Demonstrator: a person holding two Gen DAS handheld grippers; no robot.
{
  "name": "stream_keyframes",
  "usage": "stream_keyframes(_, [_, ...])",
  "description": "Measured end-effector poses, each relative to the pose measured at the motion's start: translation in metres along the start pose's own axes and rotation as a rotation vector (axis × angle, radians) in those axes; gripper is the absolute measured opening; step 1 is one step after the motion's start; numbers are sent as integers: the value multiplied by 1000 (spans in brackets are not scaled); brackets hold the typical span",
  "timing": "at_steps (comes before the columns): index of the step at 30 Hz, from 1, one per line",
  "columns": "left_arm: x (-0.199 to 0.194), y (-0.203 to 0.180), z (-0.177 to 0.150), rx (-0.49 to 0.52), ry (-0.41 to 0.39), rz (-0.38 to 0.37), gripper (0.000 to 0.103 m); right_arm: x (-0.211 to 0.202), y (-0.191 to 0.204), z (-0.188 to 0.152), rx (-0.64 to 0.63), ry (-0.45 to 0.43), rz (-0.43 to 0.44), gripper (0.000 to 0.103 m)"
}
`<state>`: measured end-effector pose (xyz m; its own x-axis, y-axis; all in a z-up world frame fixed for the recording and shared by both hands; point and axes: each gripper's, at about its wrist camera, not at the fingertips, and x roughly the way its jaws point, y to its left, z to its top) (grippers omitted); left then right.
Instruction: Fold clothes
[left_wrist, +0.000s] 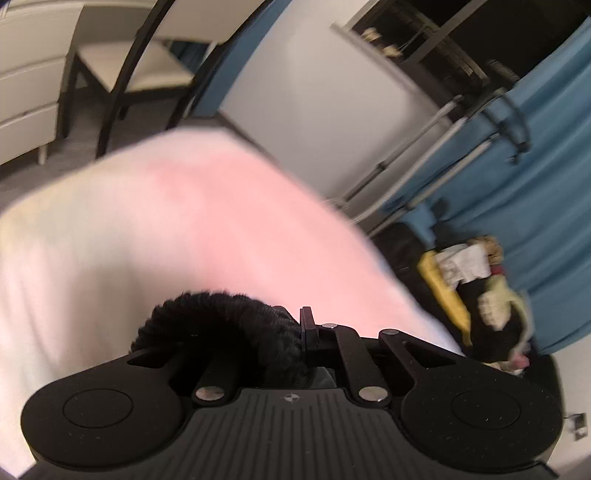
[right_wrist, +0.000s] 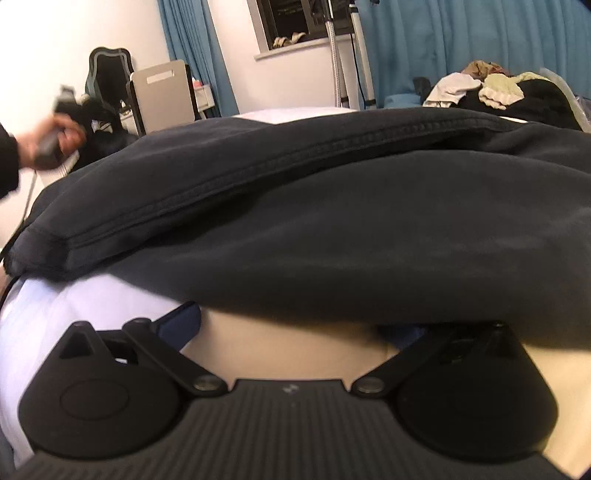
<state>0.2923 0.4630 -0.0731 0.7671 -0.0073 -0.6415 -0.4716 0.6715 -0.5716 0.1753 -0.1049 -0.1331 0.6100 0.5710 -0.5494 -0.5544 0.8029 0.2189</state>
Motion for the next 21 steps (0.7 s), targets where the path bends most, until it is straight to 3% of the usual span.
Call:
stream_keyframes(3, [2,10,-2,11,9,-27,12,9,-6,3,5,-17,12,103])
stream_keyframes(5, [-7,7,2,30,44,-45,28,11,-6,4,0,-22,10,103])
stream_keyframes(7, [-22,4,7,25,72,-53,71,13,-7,4,-3,-21,9,103])
stream_keyframes(9, [-54,-1,2,61,48,-32,87,13,-7,4,-6,-18,7,103])
stream_keyframes(13, [-121,-11,-20,109,18,21,91,7,-4,4,-18,-8,1,103])
stream_keyframes(17, [-189,-29,-65,107,-38,11,92,-3,-1,6,-14,13,-4,103])
stream_keyframes(21, [-231,-43,-141,-39,-43,-77,93,-33,-4,13,76,-10,11,103])
